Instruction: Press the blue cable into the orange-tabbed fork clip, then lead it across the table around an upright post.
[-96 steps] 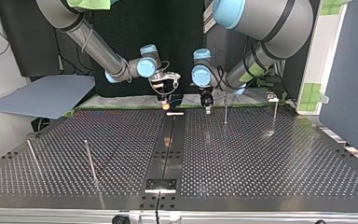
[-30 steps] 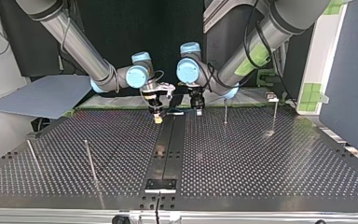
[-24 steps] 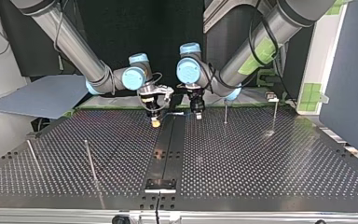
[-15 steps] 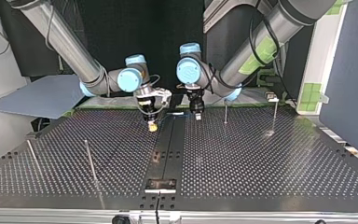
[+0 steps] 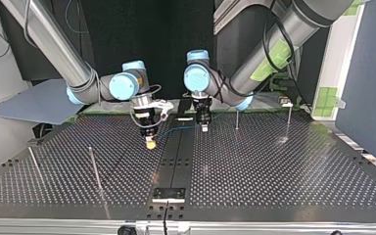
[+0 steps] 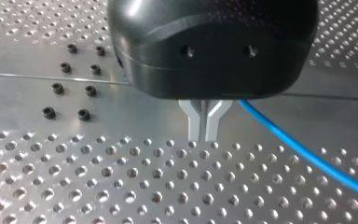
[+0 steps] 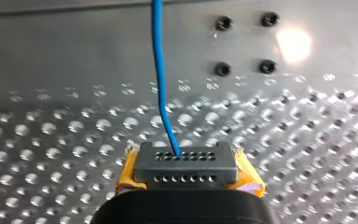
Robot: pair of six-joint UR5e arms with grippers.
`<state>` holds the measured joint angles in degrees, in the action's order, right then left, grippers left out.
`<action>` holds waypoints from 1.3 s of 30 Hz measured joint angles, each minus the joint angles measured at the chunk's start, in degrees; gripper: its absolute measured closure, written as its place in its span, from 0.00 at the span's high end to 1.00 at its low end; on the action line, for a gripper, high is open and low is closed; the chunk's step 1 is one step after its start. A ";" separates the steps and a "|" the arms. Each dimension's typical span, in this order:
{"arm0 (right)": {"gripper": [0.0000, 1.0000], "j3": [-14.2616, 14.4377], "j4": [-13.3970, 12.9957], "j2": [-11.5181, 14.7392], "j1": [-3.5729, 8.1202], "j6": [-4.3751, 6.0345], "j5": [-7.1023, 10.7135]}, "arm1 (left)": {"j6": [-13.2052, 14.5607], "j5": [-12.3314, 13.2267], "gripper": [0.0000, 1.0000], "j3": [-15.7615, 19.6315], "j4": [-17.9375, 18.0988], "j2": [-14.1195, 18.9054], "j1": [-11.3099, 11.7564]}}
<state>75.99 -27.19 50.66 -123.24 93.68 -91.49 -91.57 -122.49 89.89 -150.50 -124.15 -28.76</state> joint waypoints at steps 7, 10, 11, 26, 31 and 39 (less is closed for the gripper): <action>0.00 0.00 -0.03 1.63 0.71 0.03 -0.01 | -1.03 1.40 0.00 -0.12 0.38 0.00 -0.32; 0.00 0.00 -0.09 2.35 0.87 -0.01 0.00 | -1.13 1.77 0.00 -0.15 1.21 -0.03 -0.35; 0.00 0.00 -0.08 2.61 0.95 -0.03 0.03 | -1.16 1.88 0.00 -0.18 1.42 -0.03 -0.35; 0.00 0.00 -0.08 4.27 1.36 -0.14 0.09 | -6.25 4.20 0.00 -3.80 0.69 -0.05 -1.25; 0.00 0.00 -0.15 5.00 1.51 -0.16 0.03 | -7.36 4.24 0.00 -4.78 0.35 -0.06 -1.82; 0.00 0.00 -0.23 6.86 1.90 -0.03 0.17 | -8.69 4.08 0.00 -6.22 -0.24 -0.05 -2.36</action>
<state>75.99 -27.42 57.52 -121.34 93.65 -91.33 -100.26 -118.41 83.66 -150.74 -124.20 -31.12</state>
